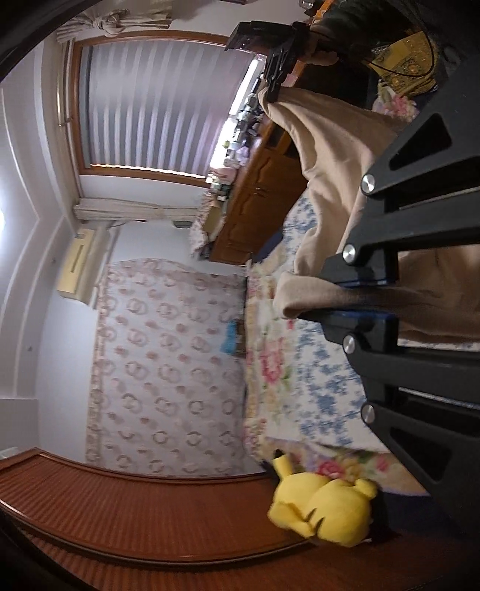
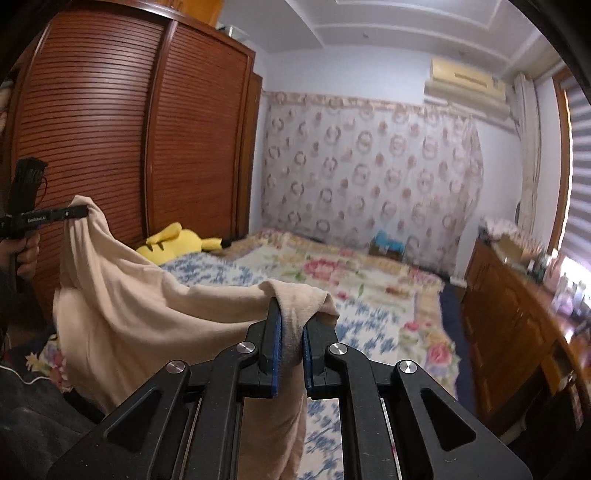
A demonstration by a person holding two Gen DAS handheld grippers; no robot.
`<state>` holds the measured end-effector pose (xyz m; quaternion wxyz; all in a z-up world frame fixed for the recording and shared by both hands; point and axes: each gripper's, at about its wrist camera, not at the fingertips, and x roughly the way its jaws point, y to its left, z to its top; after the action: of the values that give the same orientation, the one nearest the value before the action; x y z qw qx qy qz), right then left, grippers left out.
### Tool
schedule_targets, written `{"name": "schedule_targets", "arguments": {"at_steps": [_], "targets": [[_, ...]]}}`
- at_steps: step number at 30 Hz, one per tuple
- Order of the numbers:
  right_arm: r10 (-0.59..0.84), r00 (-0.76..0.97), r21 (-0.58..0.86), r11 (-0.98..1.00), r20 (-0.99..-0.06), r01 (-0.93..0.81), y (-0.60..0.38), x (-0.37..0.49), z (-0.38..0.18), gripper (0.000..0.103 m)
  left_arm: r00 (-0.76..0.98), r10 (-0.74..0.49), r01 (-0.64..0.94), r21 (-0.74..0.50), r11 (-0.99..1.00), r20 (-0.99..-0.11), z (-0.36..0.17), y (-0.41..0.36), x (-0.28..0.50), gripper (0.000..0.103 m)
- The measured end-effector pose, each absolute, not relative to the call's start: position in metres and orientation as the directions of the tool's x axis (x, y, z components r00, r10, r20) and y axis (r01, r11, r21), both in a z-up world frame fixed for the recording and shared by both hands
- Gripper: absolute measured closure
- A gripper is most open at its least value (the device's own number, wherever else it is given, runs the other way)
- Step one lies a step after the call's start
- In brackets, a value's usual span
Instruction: Fold small clothes
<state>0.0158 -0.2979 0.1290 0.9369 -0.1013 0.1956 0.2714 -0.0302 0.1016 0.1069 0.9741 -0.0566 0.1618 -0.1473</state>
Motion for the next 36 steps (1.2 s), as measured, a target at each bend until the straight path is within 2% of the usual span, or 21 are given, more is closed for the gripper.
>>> {"name": "schedule_targets", "arguments": {"at_steps": [5,10,14,17,21,23,25,28,32,36], "targets": [[0.467,0.811,-0.167,0.821,-0.353,-0.546,-0.296,0.016,0.177,0.097,0.934,-0.276,0.258,-0.107,0.960,-0.226,0.153,0.111,-0.022,0.098],[0.461,0.843,-0.250,0.812,-0.277,-0.527,-0.291,0.045,0.235,0.097,0.960,-0.222,0.214,-0.060,0.975,-0.169,0.207,0.125,0.018,0.098],[0.437,0.851,-0.279,0.812,-0.290,-0.512,-0.282,0.100,0.262,0.097,0.969,-0.179,0.178,-0.024,0.984,-0.170,0.230,0.135,0.074,0.098],[0.409,0.848,-0.293,0.811,-0.337,-0.507,-0.271,0.150,0.256,0.097,0.967,-0.157,0.159,-0.009,0.987,-0.200,0.226,0.139,0.121,0.097],[0.343,0.830,-0.285,0.823,-0.440,-0.491,-0.253,0.230,0.199,0.096,0.944,-0.129,0.139,0.013,0.990,-0.303,0.176,0.140,0.201,0.093],[0.317,0.800,-0.245,0.837,-0.510,-0.489,-0.246,0.267,0.159,0.096,0.907,-0.145,0.151,-0.015,0.988,-0.395,0.134,0.140,0.241,0.090],[0.261,0.745,-0.204,0.859,-0.614,-0.470,-0.240,0.307,0.100,0.085,0.855,-0.162,0.162,-0.043,0.986,-0.492,0.089,0.139,0.273,0.086],[0.187,0.657,-0.186,0.871,-0.730,-0.454,-0.236,0.343,0.026,0.084,0.792,-0.173,0.166,-0.067,0.984,-0.586,0.034,0.137,0.298,0.079],[0.177,0.611,-0.172,0.867,-0.771,-0.468,-0.235,0.352,-0.028,0.077,0.722,-0.210,0.196,-0.096,0.976,-0.659,-0.016,0.127,0.303,0.061],[0.210,0.598,-0.124,0.875,-0.774,-0.468,-0.239,0.357,-0.042,0.067,0.674,-0.195,0.219,-0.059,0.974,-0.712,-0.046,0.108,0.297,0.059]]}}
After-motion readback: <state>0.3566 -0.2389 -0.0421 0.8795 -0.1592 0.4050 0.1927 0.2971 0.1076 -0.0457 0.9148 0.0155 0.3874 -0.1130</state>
